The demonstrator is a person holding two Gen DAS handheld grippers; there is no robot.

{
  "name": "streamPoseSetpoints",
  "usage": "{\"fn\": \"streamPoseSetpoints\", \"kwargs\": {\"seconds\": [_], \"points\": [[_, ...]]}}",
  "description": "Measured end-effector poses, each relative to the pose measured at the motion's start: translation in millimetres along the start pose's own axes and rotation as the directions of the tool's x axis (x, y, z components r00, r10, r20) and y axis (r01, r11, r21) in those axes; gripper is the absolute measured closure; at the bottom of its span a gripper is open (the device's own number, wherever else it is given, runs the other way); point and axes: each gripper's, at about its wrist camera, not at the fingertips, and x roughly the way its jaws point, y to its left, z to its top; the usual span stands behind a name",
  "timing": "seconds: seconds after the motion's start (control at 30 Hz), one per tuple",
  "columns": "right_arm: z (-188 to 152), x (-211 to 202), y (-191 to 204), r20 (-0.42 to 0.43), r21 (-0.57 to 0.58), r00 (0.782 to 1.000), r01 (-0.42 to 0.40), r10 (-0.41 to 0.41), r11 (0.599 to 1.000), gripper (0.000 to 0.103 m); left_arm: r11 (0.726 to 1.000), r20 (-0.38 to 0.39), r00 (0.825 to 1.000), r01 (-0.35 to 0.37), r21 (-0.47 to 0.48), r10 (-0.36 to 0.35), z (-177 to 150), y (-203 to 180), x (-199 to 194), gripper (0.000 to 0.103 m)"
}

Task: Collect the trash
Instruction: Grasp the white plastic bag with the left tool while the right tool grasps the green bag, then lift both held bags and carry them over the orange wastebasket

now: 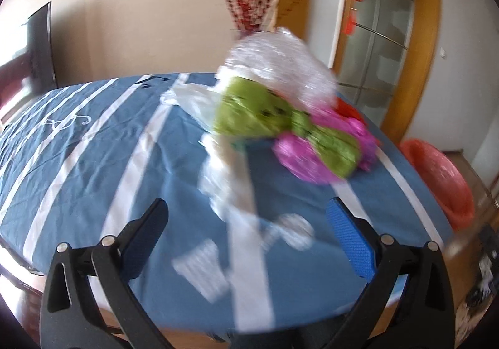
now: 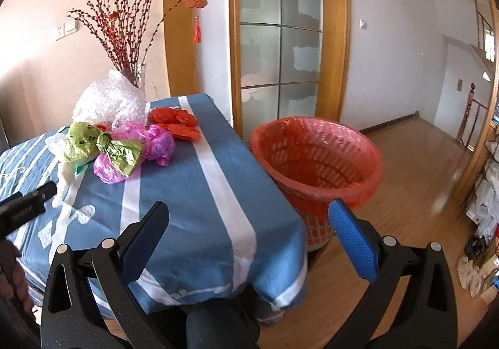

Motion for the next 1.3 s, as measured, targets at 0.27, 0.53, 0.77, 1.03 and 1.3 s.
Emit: {"fn": "streamPoseSetpoints", "kwargs": {"seconds": [0.27, 0.53, 0.77, 1.03, 1.3], "points": [[14, 35, 25, -0.032, -0.023, 0.998, -0.056, 0.055, 0.998, 0.002, 0.997, -0.111, 0.994, -0.006, -0.072, -0.002, 32, 36, 62, 0.041], [20, 59, 51, -0.069, -0.057, 0.991, -0.121, 0.117, 0.991, 0.002, 0.996, -0.173, 0.982, 0.057, -0.074, -0.069, 38, 38, 89, 0.055], [28, 72, 75, -0.069, -0.083, 0.98, -0.19, 0.185, 0.978, 0.003, 0.991, -0.181, 0.978, 0.083, -0.101, -0.101, 43, 42, 96, 0.076], [44, 95, 113, -0.088, -0.111, 0.951, -0.307, 0.298, 0.945, 0.008, 0.997, -0.132, 0.99, 0.04, -0.073, -0.049, 46, 66, 80, 0.082], [54, 137, 161, -0.174, -0.114, 0.897, -0.428, 0.406, 0.896, 0.023, 0.994, -0.095, 0.995, -0.027, -0.104, 0.017, 57, 101, 71, 0.082]]}}
